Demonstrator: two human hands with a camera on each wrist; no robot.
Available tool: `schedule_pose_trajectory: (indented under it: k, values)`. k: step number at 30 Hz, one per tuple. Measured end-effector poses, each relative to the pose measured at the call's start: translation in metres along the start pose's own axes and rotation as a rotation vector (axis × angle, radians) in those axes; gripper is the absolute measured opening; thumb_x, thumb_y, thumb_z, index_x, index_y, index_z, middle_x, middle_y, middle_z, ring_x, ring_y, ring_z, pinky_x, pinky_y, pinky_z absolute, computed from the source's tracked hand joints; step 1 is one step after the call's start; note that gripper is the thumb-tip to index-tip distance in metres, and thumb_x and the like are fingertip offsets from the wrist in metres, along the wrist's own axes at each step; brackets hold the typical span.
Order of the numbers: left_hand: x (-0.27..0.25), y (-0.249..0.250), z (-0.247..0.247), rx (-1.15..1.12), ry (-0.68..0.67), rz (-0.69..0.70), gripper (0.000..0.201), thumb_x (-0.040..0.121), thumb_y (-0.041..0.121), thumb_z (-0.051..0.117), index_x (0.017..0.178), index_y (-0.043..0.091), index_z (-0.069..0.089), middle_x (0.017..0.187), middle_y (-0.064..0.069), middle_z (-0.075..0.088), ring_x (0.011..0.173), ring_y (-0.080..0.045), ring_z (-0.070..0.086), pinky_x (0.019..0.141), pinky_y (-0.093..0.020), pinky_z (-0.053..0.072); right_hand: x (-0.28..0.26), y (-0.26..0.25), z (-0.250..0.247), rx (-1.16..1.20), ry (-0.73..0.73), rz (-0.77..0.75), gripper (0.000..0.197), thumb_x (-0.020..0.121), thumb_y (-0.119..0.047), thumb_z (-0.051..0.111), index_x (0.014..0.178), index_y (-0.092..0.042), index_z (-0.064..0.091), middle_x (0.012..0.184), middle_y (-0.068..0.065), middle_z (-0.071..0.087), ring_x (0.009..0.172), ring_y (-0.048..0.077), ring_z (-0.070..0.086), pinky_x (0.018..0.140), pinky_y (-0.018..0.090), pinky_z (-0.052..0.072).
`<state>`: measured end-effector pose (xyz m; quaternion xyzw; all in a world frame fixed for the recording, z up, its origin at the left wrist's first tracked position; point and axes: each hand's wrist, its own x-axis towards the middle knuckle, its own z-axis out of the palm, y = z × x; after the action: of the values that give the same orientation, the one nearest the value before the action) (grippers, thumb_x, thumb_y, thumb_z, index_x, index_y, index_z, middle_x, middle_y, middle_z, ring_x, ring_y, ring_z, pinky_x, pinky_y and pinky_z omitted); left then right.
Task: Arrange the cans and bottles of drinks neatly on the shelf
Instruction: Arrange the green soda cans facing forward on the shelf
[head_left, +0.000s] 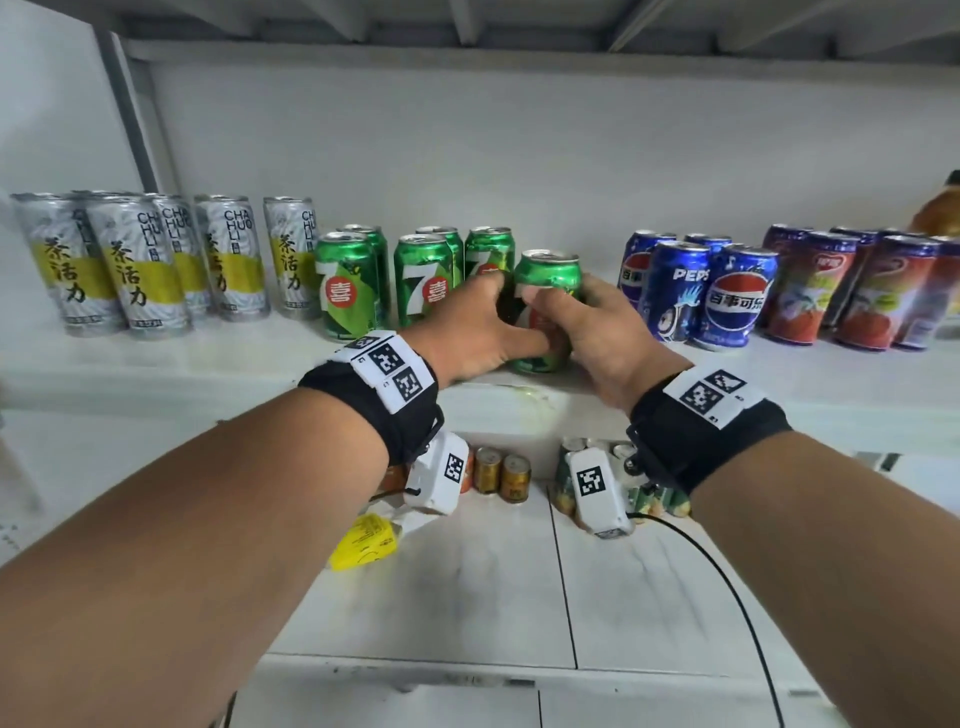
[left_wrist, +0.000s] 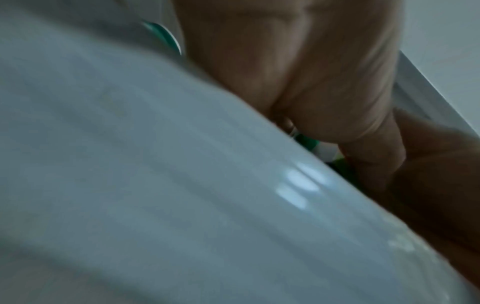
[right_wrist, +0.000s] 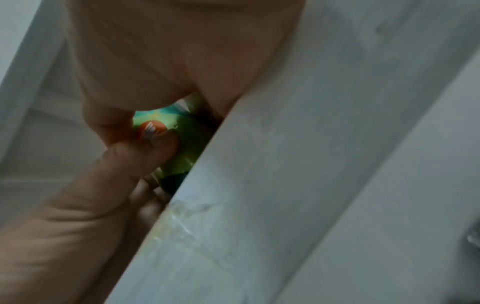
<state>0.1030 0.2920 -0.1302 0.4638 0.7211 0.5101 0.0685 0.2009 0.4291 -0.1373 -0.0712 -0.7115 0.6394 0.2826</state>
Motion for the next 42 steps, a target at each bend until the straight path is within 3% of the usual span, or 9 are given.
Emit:
schedule_pose_trajectory:
  k: [7, 11, 14, 17, 19, 23, 30, 38, 42]
  values:
    - [-0.003, -0.015, 0.002, -0.126, 0.031, -0.012, 0.085, 0.057, 0.044, 0.097, 0.13, 0.016, 0.064, 0.117, -0.002, 0.079, 0.111, -0.021, 0.076, 0.102, -0.048, 0.061, 0.003, 0.004, -0.004, 0.086, 0.045, 0.015, 0.061, 0.081, -0.047, 0.082, 0.127, -0.01, 0.066, 0.115, 0.015, 0.077, 0.108, 0.034, 0.075, 0.098, 0.056, 0.059]
    - [-0.003, -0.015, 0.003, -0.262, 0.044, -0.056, 0.058, 0.081, 0.018, 0.094, 0.127, 0.002, 0.062, 0.111, -0.013, 0.08, 0.106, -0.032, 0.078, 0.1, -0.057, 0.06, 0.003, 0.002, -0.006, 0.135, 0.032, 0.046, 0.05, 0.088, -0.044, 0.074, 0.118, -0.004, 0.071, 0.11, 0.017, 0.078, 0.106, 0.035, 0.075, 0.102, 0.054, 0.057]
    - [-0.003, -0.012, 0.003, -0.257, 0.038, -0.056, 0.044, 0.092, 0.019, 0.084, 0.126, 0.0, 0.065, 0.11, -0.014, 0.081, 0.106, -0.029, 0.079, 0.103, -0.048, 0.06, 0.002, 0.001, -0.008, 0.142, 0.037, 0.092, 0.046, 0.088, -0.037, 0.071, 0.118, -0.003, 0.072, 0.111, 0.021, 0.077, 0.108, 0.041, 0.074, 0.103, 0.061, 0.054]
    - [-0.005, -0.01, 0.002, -0.262, 0.031, -0.051, 0.039, 0.096, 0.022, 0.081, 0.125, 0.0, 0.067, 0.108, -0.011, 0.082, 0.103, -0.024, 0.08, 0.092, -0.033, 0.062, 0.0, -0.002, -0.007, 0.129, 0.039, 0.11, 0.047, 0.089, -0.039, 0.073, 0.118, -0.002, 0.071, 0.109, 0.023, 0.077, 0.105, 0.043, 0.074, 0.098, 0.064, 0.056]
    - [-0.006, -0.01, 0.004, -0.281, -0.003, -0.053, 0.042, 0.093, 0.023, 0.084, 0.125, 0.002, 0.067, 0.11, -0.009, 0.082, 0.104, -0.022, 0.079, 0.087, -0.028, 0.061, -0.002, -0.002, -0.007, 0.119, 0.051, 0.106, 0.051, 0.087, -0.042, 0.077, 0.118, -0.002, 0.07, 0.109, 0.022, 0.077, 0.103, 0.043, 0.075, 0.095, 0.064, 0.058]
    - [-0.007, -0.007, 0.005, -0.233, -0.061, -0.027, 0.071, 0.067, 0.042, 0.096, 0.126, 0.01, 0.069, 0.116, -0.007, 0.081, 0.112, -0.024, 0.077, 0.101, -0.04, 0.061, -0.003, -0.002, -0.005, 0.067, 0.102, 0.056, 0.068, 0.074, -0.05, 0.085, 0.121, -0.005, 0.064, 0.108, 0.018, 0.078, 0.098, 0.036, 0.078, 0.088, 0.06, 0.062]
    - [-0.006, -0.011, 0.005, -0.21, 0.0, 0.003, 0.071, 0.063, 0.043, 0.096, 0.122, 0.015, 0.07, 0.114, -0.003, 0.081, 0.11, -0.022, 0.077, 0.104, -0.047, 0.06, -0.001, 0.001, -0.008, 0.055, 0.053, 0.023, 0.07, 0.073, -0.054, 0.087, 0.123, -0.01, 0.064, 0.106, 0.016, 0.079, 0.097, 0.036, 0.078, 0.086, 0.061, 0.062]
    - [-0.005, -0.007, 0.009, 0.014, 0.07, 0.048, 0.088, 0.055, 0.032, 0.1, 0.131, 0.018, 0.057, 0.12, 0.0, 0.075, 0.109, -0.021, 0.075, 0.094, -0.049, 0.064, -0.008, 0.004, -0.008, -0.059, 0.03, -0.18, 0.053, 0.084, -0.024, 0.088, 0.128, -0.009, 0.064, 0.114, 0.007, 0.078, 0.108, 0.023, 0.076, 0.094, 0.043, 0.062]
    - [-0.007, -0.007, 0.01, 0.022, 0.091, 0.065, 0.092, 0.054, 0.03, 0.102, 0.132, 0.02, 0.056, 0.121, 0.003, 0.074, 0.111, -0.019, 0.074, 0.096, -0.047, 0.063, -0.012, 0.004, -0.009, -0.079, 0.029, -0.226, 0.053, 0.085, -0.019, 0.088, 0.13, -0.006, 0.065, 0.117, 0.008, 0.078, 0.111, 0.022, 0.074, 0.099, 0.043, 0.059]
